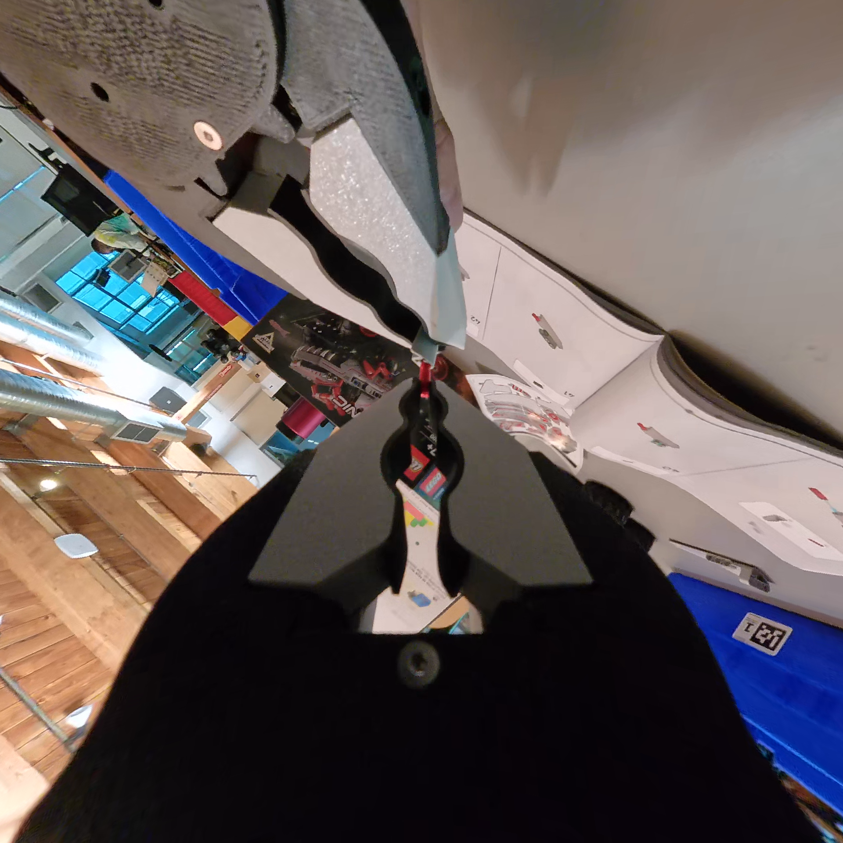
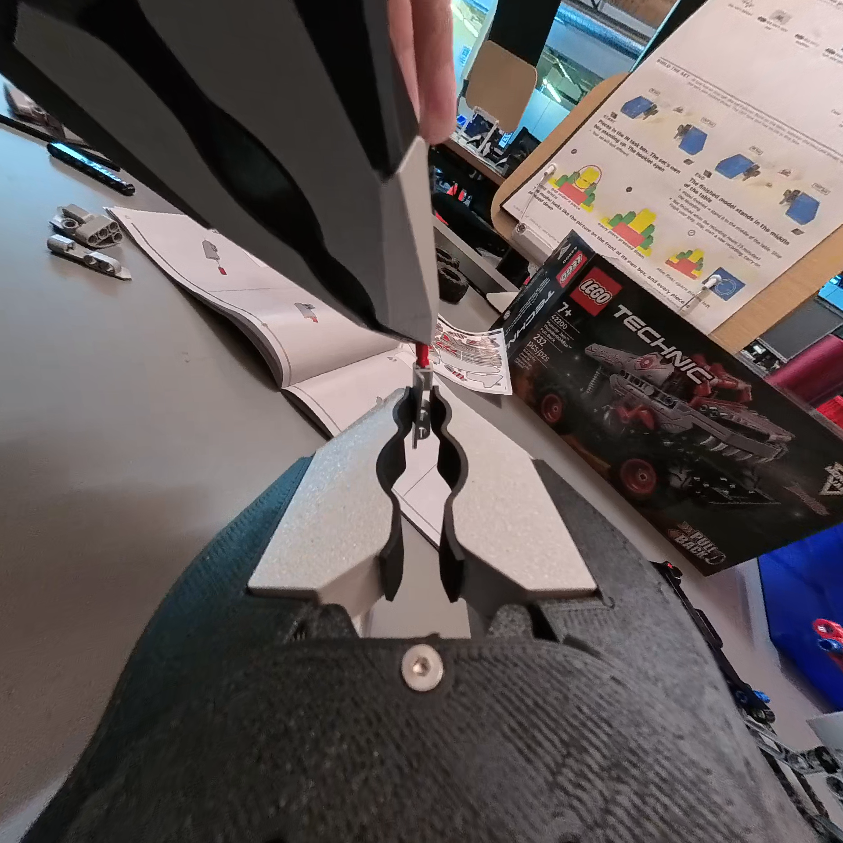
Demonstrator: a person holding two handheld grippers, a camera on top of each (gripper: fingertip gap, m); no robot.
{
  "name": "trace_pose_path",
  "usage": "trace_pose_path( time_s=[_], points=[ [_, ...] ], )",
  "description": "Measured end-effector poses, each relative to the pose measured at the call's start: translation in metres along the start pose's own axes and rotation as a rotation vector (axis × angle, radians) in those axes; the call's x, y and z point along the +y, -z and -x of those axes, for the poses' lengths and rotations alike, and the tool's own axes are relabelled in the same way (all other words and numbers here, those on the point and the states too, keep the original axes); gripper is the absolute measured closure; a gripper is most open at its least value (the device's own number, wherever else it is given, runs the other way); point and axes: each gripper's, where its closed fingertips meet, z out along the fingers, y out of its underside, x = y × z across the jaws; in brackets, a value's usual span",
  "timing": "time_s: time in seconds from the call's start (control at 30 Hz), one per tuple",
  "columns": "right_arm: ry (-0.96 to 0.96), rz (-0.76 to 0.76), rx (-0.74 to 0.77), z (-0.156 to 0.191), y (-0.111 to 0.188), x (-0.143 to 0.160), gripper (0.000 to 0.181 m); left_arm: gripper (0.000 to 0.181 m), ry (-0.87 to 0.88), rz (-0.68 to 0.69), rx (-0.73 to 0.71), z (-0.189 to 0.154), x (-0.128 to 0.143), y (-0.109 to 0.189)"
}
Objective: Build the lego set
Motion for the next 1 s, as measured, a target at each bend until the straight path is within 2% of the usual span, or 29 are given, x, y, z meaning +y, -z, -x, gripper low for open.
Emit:
trace_pose_path(
  time_s=[0.2, 0.3, 0.57, 0.8, 1.0],
  points=[
    [0.03, 0.027, -0.016, 0.004, -0.002, 0.004, 0.176, 0.181, 0.233, -0.142, 0.097, -0.006, -0.003, -0.002],
    [0.049, 0.041, -0.022, 0.006, -0.003, 0.006, 0.176, 0.181, 0.265, -0.175, 0.148, -0.008, -0.006, -0.003],
    [0.126, 0.101, 0.004, 0.008, -0.007, 0.01, 0.176, 0.181, 0.037, -0.031, 0.255, -0.015, -0.003, -0.007],
    [0.085, 0.128, -0.029, 0.009, -0.007, 0.017, 0.176, 0.181, -0.202, 0.069, 0.187, -0.016, -0.006, -0.013],
    [0.065, 0.134, -0.055, 0.012, -0.007, 0.018, 0.176, 0.181, -0.237, 0.059, 0.18, -0.019, -0.009, -0.013]
  ],
)
